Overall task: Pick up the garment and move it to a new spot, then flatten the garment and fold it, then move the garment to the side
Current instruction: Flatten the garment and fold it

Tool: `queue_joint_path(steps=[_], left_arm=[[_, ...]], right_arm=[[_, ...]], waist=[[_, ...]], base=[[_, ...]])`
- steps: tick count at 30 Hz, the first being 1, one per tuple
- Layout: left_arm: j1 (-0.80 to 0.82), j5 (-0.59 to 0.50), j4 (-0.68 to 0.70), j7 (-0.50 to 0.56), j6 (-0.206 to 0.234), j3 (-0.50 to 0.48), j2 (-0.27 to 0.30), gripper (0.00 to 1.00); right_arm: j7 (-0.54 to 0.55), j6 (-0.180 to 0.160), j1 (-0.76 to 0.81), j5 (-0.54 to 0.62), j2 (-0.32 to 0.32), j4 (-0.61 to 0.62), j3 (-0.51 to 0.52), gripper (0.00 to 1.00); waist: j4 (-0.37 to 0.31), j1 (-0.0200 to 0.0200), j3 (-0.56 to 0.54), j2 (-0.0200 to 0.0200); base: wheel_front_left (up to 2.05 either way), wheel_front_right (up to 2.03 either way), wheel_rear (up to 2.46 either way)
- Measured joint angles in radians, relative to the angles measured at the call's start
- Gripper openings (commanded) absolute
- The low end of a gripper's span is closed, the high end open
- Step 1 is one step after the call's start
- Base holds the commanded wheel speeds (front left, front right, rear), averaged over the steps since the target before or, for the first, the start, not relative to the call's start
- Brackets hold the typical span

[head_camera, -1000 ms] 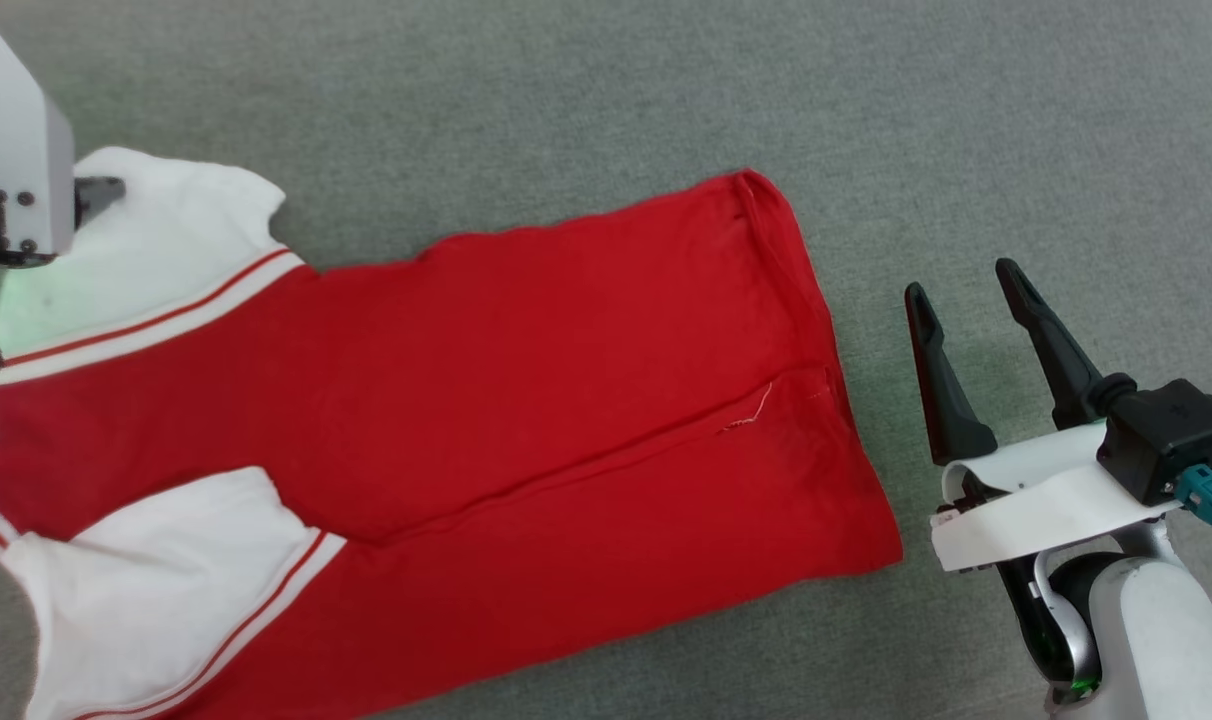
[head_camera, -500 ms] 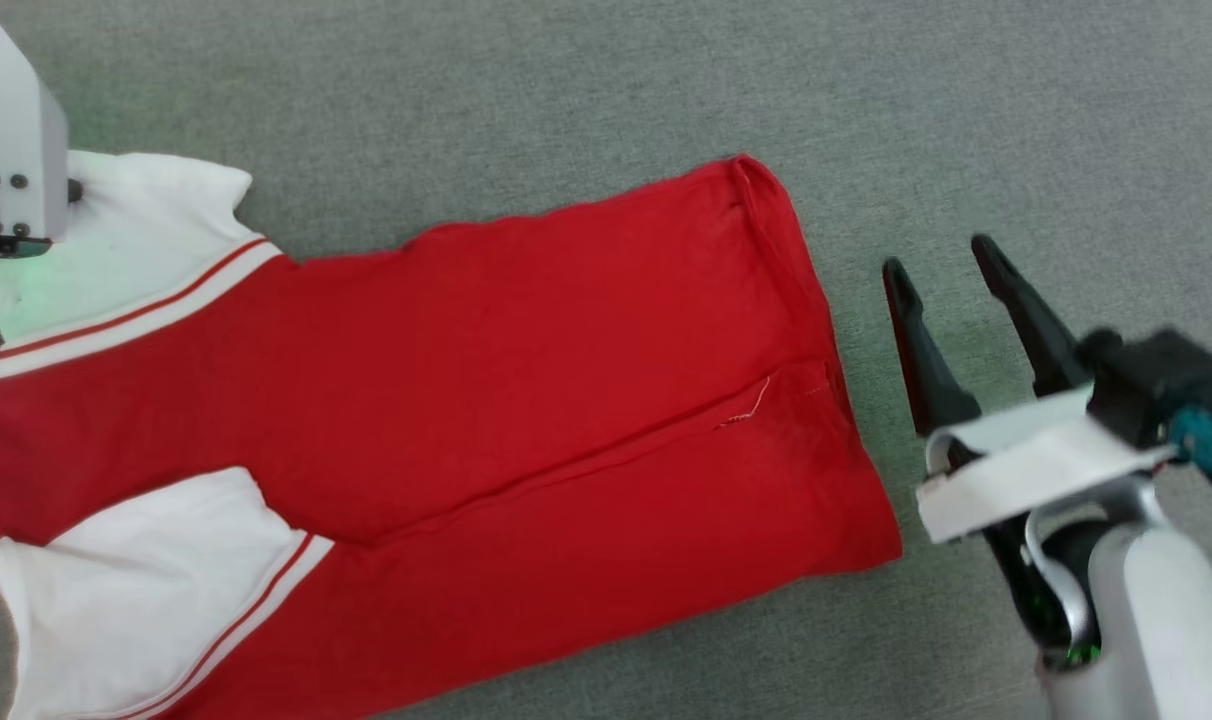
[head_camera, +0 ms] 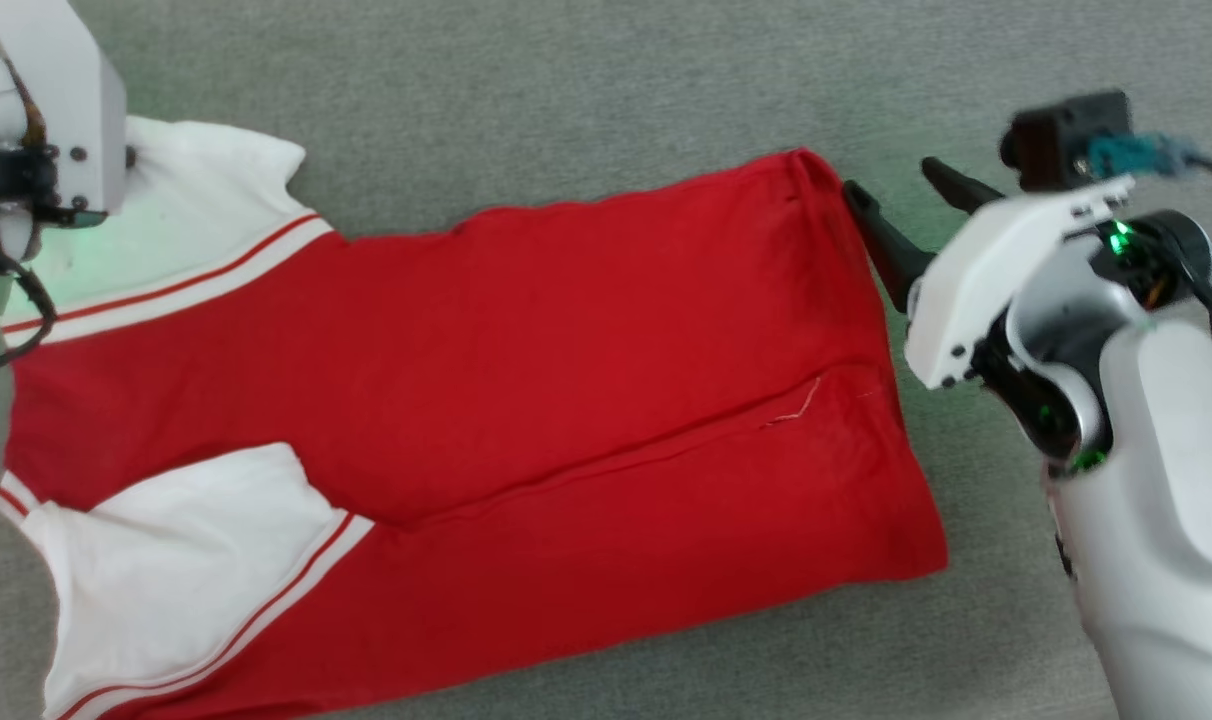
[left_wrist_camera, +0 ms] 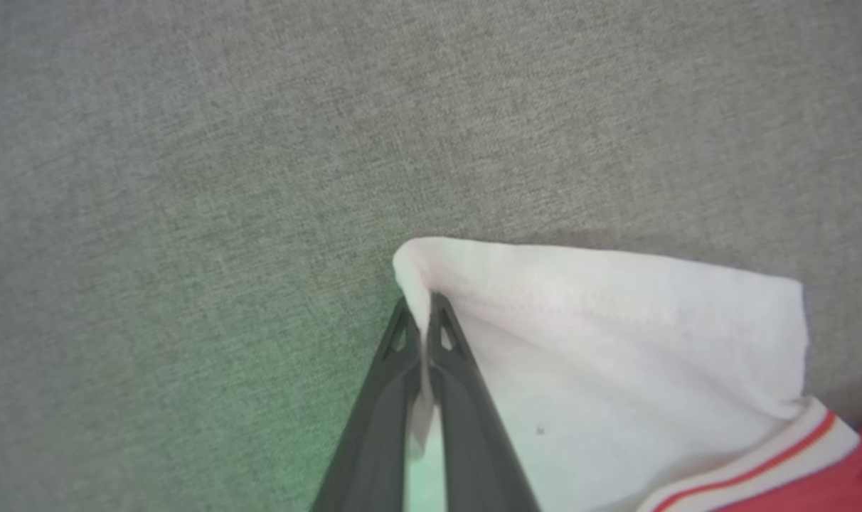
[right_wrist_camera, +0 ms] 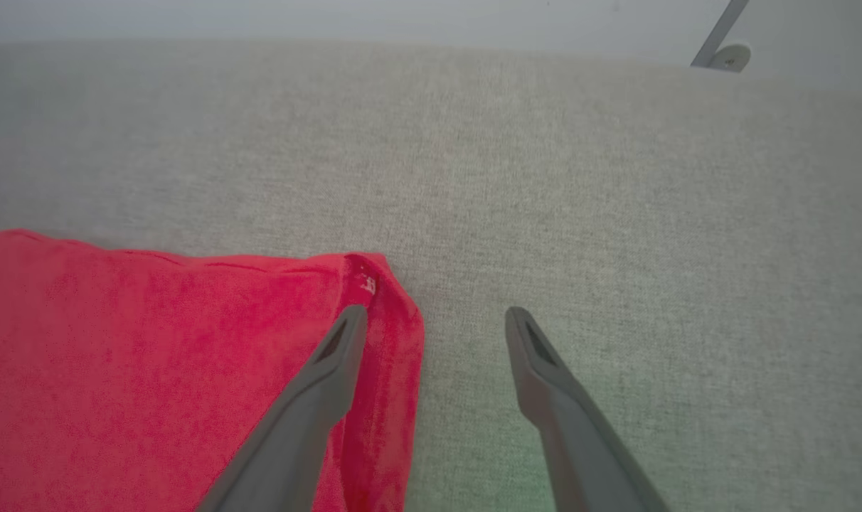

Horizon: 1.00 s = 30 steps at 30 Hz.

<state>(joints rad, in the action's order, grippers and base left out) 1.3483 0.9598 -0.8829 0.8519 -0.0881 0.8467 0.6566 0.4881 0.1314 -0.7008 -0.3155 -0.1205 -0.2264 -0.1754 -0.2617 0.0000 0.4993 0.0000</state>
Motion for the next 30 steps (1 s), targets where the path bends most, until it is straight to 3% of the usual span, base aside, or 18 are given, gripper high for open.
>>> queue_joint_path(steps=[12, 13, 14, 18, 24, 30], left_arm=[[0.02, 0.002, -0.004, -0.018, -0.003, 0.002, -0.025, 0.0], [0.021, 0.002, -0.006, -0.021, -0.005, 0.002, -0.026, 0.0], [0.021, 0.002, -0.007, -0.024, -0.006, 0.002, -0.029, 0.0], [0.022, 0.002, -0.015, -0.046, -0.006, 0.004, -0.04, 0.0], [0.021, -0.002, -0.029, -0.101, -0.009, 0.009, -0.061, 0.0], [0.019, 0.015, -0.025, -0.122, -0.023, 0.001, -0.068, 0.0]], right_arm=[[0.242, 0.0, -0.217, -0.13, -0.017, -0.267, -0.117, 1.0], [0.259, 0.0, -0.234, -0.14, -0.021, -0.284, -0.129, 0.94], [0.276, 0.0, -0.25, -0.148, -0.025, -0.299, -0.144, 0.0], [0.308, 0.0, -0.298, -0.156, -0.042, -0.358, -0.167, 0.0], [0.252, 0.001, -0.314, -0.154, -0.045, -0.411, -0.166, 0.0], [0.198, 0.0, -0.297, -0.161, -0.094, -0.406, -0.201, 0.0]], waist=[[0.033, 0.0, 0.022, 0.0], [0.035, 0.0, 0.022, 0.0], [0.036, 0.0, 0.023, 0.0], [0.044, 0.0, 0.02, 0.0], [0.062, 0.0, -0.001, 0.0], [0.088, 0.0, -0.041, 0.0]], base=[[0.0, 0.0, 0.0], [0.0, 0.0, 0.0], [0.0, 0.0, 0.0], [0.0, 0.0, 0.0], [0.0, 0.0, 0.0], [0.0, 0.0, 0.0]])
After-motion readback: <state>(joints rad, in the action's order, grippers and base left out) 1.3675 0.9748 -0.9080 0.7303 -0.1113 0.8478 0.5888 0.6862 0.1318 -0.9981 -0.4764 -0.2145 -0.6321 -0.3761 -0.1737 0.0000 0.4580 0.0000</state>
